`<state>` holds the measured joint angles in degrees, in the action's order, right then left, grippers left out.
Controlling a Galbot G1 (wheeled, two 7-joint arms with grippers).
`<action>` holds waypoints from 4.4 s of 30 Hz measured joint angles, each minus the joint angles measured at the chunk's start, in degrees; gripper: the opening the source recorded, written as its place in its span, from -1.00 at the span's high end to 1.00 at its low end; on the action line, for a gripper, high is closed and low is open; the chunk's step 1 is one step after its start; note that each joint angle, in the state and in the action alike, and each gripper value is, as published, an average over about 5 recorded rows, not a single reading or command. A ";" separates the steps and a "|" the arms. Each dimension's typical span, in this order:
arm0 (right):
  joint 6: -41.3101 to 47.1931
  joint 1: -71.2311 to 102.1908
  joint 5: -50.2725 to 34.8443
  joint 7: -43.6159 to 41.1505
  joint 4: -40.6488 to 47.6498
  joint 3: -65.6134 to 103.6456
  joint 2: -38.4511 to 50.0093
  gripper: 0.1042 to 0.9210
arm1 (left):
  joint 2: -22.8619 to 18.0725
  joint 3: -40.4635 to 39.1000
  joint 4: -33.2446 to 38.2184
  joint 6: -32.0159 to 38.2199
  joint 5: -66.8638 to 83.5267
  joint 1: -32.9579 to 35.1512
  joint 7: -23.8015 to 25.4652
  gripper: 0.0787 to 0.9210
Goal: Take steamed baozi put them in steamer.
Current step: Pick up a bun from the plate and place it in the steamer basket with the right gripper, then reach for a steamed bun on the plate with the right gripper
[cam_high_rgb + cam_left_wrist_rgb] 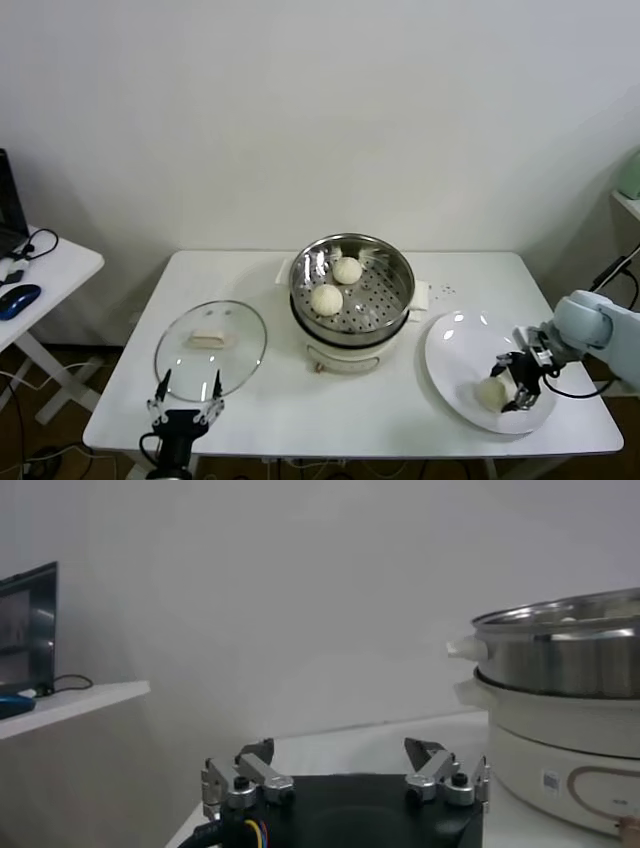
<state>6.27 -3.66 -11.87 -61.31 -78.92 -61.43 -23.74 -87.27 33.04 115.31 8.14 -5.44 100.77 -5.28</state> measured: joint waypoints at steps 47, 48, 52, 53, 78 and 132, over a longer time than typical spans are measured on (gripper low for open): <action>-30.99 -28.26 34.56 -6.62 -9.71 -10.56 -34.89 -0.45 | 0.77 1.10 -0.21 -1.63 0.97 -1.66 -0.18 -0.77; -31.24 -27.63 34.98 -6.62 -9.62 -10.49 -35.17 -0.45 | 0.82 1.12 -0.30 -1.74 1.04 -1.79 -0.18 -0.77; -32.20 -25.75 36.38 -6.63 -9.24 -10.23 -36.21 -0.45 | 0.92 0.93 -0.46 -2.32 1.37 -2.31 -0.17 -0.77; -32.43 -25.40 36.67 -6.65 -9.16 -10.16 -36.46 -0.45 | 0.94 0.86 -0.47 -2.47 1.44 -2.45 -0.17 -0.77; -34.98 -21.71 38.15 -6.75 -7.87 -10.43 -37.69 -0.45 | 1.21 0.58 -1.70 -3.36 1.33 -3.98 -0.18 -0.77; -6.90 -25.78 0.27 -5.66 1.30 -13.25 -4.98 -0.76 | 1.72 -0.94 1.55 -3.44 1.55 -4.05 -0.17 -0.77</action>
<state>-0.63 -29.45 -11.60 -66.97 -77.63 -74.68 -28.72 -85.56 32.10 116.86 4.70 -3.89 96.72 -5.46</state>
